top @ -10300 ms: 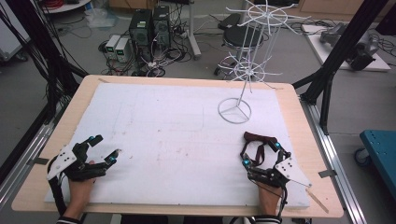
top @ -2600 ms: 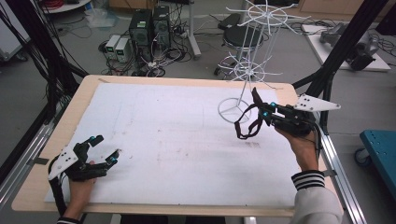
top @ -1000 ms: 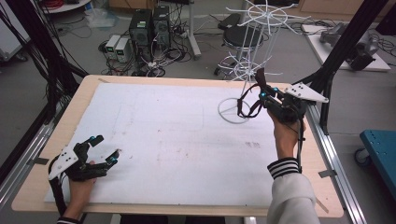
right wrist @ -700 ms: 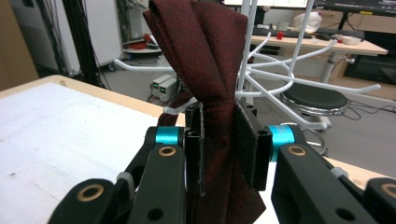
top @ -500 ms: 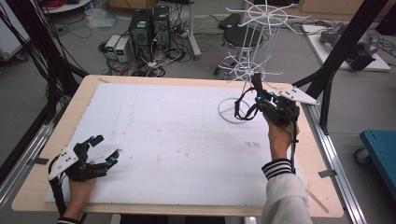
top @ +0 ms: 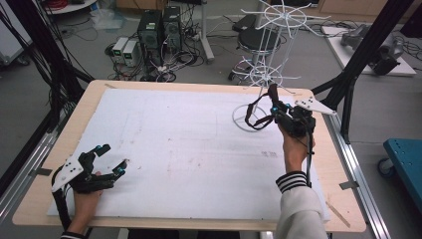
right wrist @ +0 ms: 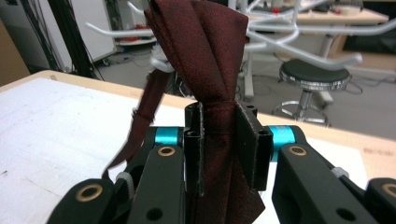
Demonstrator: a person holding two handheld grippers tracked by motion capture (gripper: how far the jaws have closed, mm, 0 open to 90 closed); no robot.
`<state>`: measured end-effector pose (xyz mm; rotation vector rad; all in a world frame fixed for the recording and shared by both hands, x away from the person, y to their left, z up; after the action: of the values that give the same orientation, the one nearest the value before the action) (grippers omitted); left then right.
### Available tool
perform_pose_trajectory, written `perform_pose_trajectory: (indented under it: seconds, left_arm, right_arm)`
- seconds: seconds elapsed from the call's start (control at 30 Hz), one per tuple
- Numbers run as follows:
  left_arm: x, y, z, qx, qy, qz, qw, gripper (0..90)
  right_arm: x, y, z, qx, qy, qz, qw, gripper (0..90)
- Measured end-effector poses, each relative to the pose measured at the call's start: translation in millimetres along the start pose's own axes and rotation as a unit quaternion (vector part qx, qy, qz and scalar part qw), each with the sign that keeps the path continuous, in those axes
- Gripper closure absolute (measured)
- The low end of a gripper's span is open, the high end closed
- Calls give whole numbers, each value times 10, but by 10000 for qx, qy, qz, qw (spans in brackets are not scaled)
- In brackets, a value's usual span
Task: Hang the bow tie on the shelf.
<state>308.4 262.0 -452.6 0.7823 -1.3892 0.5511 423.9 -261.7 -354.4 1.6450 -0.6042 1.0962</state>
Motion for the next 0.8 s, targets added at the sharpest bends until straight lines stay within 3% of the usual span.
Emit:
perform_pose_trajectory:
  seconds: [0.2, 0.33, 0.67, 0.7, 0.73, 0.8]
  left_arm:
    - [0, 0, -1, -2, -1, 0, 10000, 141]
    - [-1, 1, -3, 1, -12, -10, 10000, 141]
    - [0, -1, -4, -3, 14, 2, 10000, 141]
    - [1, -1, -5, -4, 24, 2, 10000, 141]
    - [1, -1, -7, -6, 25, 5, 10000, 141]
    - [1, -1, -7, -6, 29, 6, 10000, 141]
  right_arm:
    - [-95, -44, 58, -64, -224, -191, 9995, 740]
    - [-168, -67, 97, 14, -389, -216, 9990, 739]
    - [-190, -94, 91, -2, -269, -249, 9993, 699]
    - [-186, -96, 91, -60, -182, -244, 9995, 533]
    - [-186, -96, 91, -60, -182, -244, 9995, 533]
    - [-173, -114, 81, -286, -85, -198, 9994, 122]
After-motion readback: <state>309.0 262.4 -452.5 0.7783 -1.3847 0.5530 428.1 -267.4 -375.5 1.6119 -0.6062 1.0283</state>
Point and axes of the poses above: each handheld gripper's, and its own axes: y roughly backward along the jaws, x roughly out of its top, z roughly to its right, the point moved 6 cm from there along -y, roughly forward along the jaws, and after that the axes turned 11 degrees about -z, right-handed, at the moved point
